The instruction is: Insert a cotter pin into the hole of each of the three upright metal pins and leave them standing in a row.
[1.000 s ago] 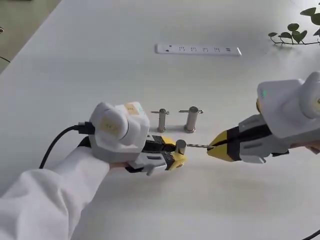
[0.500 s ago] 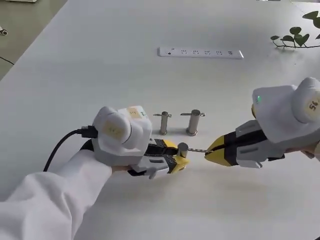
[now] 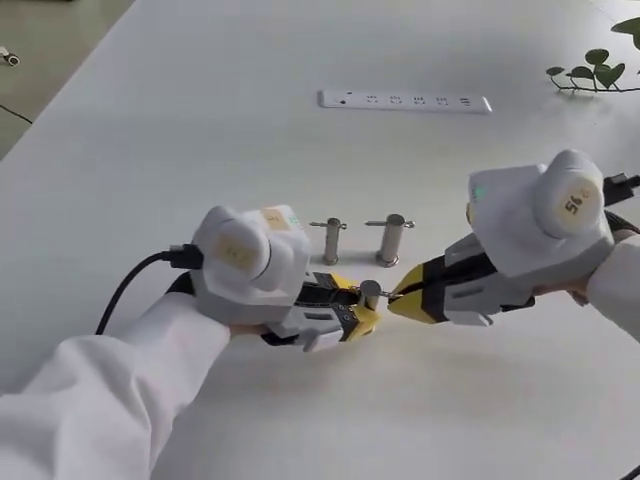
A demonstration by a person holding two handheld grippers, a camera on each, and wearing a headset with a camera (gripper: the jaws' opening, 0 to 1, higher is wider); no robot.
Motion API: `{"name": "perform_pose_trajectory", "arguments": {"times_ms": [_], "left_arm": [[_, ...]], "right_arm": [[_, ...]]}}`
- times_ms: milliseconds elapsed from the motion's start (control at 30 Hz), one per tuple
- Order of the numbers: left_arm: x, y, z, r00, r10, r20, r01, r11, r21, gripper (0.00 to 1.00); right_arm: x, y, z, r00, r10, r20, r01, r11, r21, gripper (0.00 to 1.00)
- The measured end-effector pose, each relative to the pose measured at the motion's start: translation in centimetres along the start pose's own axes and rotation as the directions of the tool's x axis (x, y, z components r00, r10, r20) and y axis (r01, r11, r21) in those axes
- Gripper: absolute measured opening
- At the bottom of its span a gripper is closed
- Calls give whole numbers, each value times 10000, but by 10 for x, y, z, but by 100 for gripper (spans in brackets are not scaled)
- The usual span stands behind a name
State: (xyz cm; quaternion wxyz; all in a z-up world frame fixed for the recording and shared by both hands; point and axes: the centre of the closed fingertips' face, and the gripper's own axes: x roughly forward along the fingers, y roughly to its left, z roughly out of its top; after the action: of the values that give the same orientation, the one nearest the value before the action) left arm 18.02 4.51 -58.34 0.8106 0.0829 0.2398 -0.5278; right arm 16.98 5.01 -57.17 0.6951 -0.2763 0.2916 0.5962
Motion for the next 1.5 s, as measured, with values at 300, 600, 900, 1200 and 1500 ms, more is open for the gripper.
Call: {"name": "perform_pose_trajectory", "arguments": {"times_ms": [300, 600, 900, 1200, 1500], "left_arm": [[-1, -3, -2, 9996, -281, -15, 281, 9993, 237, 12], [3, -5, -1, 9991, -421, -92, 424, 9983, 399, 15], [1, -7, 2, 9991, -411, 38, 408, 9977, 533, 36], [-18, -9, -6, 9979, -568, -315, 586, 9964, 615, 49], [-38, -5, -14, 9977, -436, -515, 464, 9975, 536, 58]], "right_arm": [[3, -1, 2, 9988, 184, -464, -237, 9931, -1150, 0], [5, -5, -2, 9928, 284, -1166, -575, 9652, -2550, 0], [3, -1, 1, 9974, 402, -596, -512, 9791, -1968, 17], [-8, -1, -7, 9984, 163, -545, -235, 9908, -1332, 5], [-11, -1, -2, 9993, 120, -344, -155, 9944, -1045, 0]]}}
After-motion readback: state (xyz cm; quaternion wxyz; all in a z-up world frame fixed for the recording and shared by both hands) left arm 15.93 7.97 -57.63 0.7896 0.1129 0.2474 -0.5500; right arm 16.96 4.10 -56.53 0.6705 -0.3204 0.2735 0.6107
